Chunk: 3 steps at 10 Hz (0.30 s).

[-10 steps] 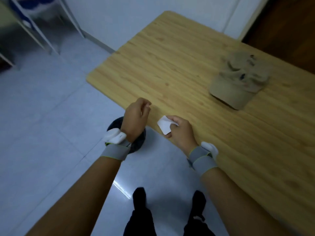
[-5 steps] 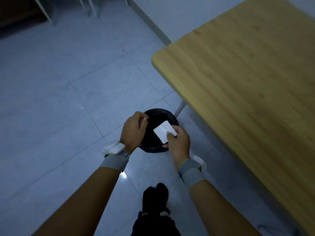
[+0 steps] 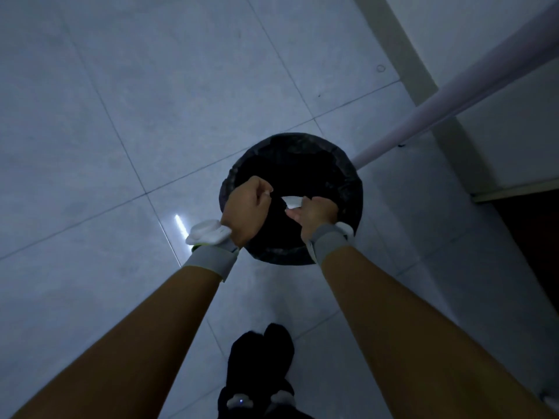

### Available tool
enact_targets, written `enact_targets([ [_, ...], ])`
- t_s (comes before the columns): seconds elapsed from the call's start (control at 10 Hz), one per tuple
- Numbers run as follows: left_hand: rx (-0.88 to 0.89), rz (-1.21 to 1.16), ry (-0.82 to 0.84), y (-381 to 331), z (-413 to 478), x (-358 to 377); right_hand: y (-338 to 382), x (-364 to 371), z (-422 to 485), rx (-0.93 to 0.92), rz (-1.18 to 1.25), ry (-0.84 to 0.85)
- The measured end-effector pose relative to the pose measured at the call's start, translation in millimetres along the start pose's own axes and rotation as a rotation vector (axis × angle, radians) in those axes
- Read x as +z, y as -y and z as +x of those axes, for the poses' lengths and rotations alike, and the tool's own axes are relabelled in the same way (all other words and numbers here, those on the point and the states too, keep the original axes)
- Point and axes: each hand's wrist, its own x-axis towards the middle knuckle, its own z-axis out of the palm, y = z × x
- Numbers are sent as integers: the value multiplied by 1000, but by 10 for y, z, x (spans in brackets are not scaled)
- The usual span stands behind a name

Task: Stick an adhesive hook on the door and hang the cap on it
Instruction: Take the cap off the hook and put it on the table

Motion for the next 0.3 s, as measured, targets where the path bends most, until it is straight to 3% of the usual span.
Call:
enact_targets([
  [0.2, -12, 2, 37, 68, -26, -19, 12, -76, 0, 100, -5, 32],
  [0.3, -23, 10, 27, -241, -156, -204, 62, -233, -394, 19, 22, 92],
])
